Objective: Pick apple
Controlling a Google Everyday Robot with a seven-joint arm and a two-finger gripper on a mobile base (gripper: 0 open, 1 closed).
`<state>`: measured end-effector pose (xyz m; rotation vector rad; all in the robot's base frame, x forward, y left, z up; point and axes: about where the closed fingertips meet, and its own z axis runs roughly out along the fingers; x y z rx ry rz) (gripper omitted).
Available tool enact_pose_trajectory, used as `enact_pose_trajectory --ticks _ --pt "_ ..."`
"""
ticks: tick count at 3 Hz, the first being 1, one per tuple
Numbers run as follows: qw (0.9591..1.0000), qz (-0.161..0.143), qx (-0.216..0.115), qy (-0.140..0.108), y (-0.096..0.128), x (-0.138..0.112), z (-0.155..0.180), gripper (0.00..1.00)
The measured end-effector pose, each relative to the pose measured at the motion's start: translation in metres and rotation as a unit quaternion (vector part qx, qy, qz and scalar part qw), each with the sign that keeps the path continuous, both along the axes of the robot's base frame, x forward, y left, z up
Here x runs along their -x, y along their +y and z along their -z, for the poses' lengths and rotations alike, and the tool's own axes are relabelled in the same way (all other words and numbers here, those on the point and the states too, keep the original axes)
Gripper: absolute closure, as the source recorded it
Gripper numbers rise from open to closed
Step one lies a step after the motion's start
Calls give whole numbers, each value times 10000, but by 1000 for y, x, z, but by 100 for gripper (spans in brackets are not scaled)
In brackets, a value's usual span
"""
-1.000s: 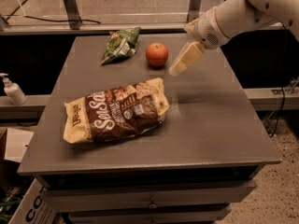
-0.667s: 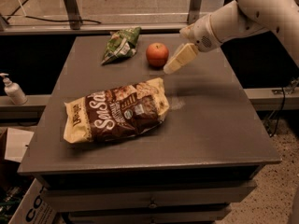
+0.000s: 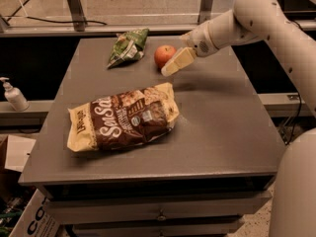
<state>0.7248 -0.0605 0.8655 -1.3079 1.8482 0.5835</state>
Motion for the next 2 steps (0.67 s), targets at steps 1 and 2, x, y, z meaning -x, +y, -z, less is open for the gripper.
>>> enact_pose_trajectory --ticks 1,2 --pt "9999 69 -14 117 3 -16 15 0" --pt "9997 149 -6 218 2 -29 26 0"
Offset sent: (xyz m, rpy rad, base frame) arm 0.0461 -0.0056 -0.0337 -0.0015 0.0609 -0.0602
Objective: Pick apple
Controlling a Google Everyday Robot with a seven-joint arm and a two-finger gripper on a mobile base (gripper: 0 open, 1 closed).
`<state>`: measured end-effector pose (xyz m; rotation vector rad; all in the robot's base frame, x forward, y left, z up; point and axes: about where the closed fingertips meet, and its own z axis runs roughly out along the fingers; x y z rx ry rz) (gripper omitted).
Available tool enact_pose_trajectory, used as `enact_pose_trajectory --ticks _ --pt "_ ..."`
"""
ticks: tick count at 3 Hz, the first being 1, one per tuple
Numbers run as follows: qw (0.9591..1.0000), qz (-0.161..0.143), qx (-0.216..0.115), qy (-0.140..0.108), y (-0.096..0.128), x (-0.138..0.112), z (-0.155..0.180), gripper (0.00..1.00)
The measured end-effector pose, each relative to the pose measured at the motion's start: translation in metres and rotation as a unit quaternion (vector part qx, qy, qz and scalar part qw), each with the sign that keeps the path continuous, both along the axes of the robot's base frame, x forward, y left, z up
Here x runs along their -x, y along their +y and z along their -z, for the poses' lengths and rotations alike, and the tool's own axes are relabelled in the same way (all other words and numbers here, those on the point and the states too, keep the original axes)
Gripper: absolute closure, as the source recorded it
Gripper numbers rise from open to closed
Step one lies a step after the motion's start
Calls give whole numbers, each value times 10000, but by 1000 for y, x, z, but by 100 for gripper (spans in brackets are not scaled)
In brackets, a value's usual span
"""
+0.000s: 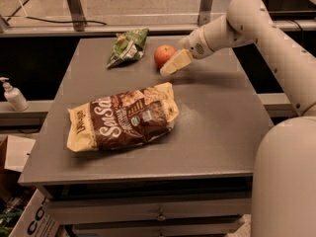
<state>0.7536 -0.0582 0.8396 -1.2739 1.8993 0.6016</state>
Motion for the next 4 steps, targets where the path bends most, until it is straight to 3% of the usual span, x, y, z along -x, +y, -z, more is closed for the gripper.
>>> enact_pose_trajectory --ticks 1,3,4 --pt "10000 -10 -7 37 3 -5 5 18" --pt "9999 -10 -131 2 -1 6 -5 64" --pt "9994 -71 -302 -141 -3 37 -33 87"
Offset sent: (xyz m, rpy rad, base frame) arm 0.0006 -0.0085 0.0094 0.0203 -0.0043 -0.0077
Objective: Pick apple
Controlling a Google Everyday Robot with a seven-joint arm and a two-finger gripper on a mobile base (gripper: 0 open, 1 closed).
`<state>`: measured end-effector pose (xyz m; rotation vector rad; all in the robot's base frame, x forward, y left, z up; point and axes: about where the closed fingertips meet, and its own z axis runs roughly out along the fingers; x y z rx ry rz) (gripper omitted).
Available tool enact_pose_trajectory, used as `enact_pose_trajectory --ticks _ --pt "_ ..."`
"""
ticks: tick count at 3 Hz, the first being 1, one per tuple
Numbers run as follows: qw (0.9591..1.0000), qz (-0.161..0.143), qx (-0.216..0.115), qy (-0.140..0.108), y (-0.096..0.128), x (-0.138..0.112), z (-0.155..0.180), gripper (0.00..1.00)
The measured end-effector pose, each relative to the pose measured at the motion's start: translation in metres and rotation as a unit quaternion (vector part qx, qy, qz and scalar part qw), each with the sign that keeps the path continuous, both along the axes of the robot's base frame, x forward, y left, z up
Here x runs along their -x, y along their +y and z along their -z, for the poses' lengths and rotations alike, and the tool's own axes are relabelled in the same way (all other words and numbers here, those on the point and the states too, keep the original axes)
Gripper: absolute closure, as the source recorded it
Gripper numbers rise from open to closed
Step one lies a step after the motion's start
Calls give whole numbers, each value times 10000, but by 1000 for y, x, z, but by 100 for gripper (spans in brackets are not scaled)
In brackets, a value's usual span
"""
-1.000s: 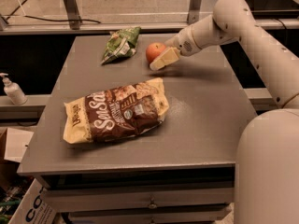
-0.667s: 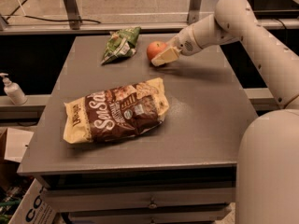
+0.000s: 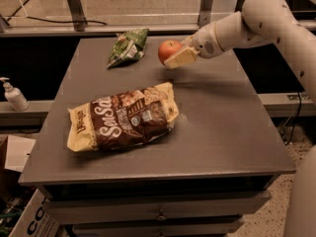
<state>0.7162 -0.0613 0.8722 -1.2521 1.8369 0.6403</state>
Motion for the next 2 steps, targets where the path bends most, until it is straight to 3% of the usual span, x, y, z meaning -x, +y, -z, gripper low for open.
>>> enact_pose_trajectory --ticks 1,2 --pt "10000 -32 7 27 2 5 1 100" --pt "10000 -32 7 27 3 4 1 100"
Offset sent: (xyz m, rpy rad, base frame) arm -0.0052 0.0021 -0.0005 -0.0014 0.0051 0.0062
